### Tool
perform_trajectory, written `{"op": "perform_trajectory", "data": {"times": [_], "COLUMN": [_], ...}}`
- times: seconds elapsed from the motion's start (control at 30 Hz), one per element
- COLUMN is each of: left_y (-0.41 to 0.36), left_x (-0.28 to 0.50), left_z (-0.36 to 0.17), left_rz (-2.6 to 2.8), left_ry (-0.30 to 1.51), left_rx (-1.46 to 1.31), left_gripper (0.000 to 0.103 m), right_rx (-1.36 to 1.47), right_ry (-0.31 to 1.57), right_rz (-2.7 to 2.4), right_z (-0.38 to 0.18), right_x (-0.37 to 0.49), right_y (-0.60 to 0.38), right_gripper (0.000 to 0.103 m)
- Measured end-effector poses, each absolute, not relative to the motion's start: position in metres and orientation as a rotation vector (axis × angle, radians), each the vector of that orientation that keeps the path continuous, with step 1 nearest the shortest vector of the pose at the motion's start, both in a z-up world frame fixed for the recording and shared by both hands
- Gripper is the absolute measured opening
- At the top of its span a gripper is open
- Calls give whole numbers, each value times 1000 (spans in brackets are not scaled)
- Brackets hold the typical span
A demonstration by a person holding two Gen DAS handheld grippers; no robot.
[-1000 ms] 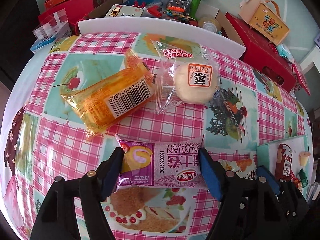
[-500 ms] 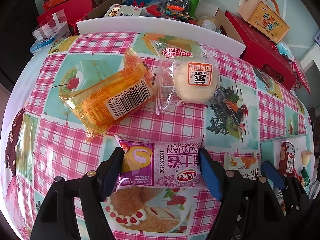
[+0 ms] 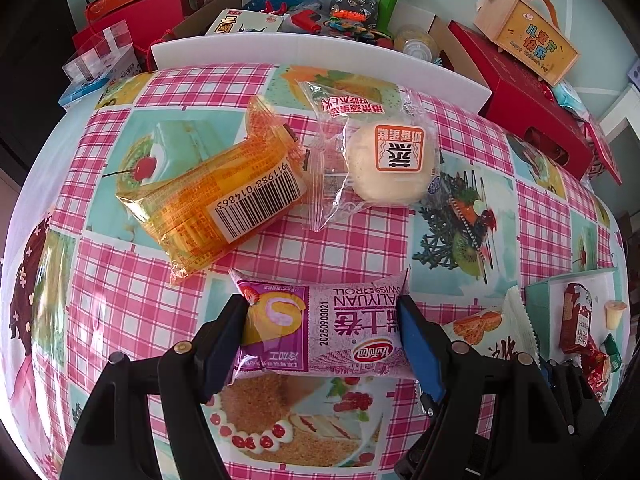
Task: Organize snacks
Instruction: 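Grasp the purple roll pack with the left gripper while the right grasps the white bag, then carry both held packs into the white tray and open both grippers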
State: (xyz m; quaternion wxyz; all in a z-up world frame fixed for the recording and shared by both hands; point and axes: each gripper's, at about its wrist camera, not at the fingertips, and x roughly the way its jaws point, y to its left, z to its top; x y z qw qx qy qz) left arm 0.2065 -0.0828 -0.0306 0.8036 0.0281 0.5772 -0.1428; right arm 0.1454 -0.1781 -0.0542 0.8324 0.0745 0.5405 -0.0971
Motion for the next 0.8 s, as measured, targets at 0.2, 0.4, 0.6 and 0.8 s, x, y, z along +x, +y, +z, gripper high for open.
{"op": "perform_trajectory", "data": {"times": [0.2,0.4,0.6,0.8], "left_y": [-83,-84,-86,-91], "left_x": [206,205,204,199], "left_z": [-31,-31,-30,-27], "left_rz": [-303,-300,-303,-314], "left_ry": [1235,1232,1233,1235], "left_rx": [65,74,82,96], "left_gripper": [76,76,76,76], "right_rx": [182,187,221,256], "right_ry": [1124,1097,1079,1055], "right_rz": [-209,-200,-184,-181], "right_z": [-49,-39,-31,-23], "right_x": [141,135,129,120], "right_y": [-177,-180,-184,-193], "right_gripper": [58,45,34,25]}}
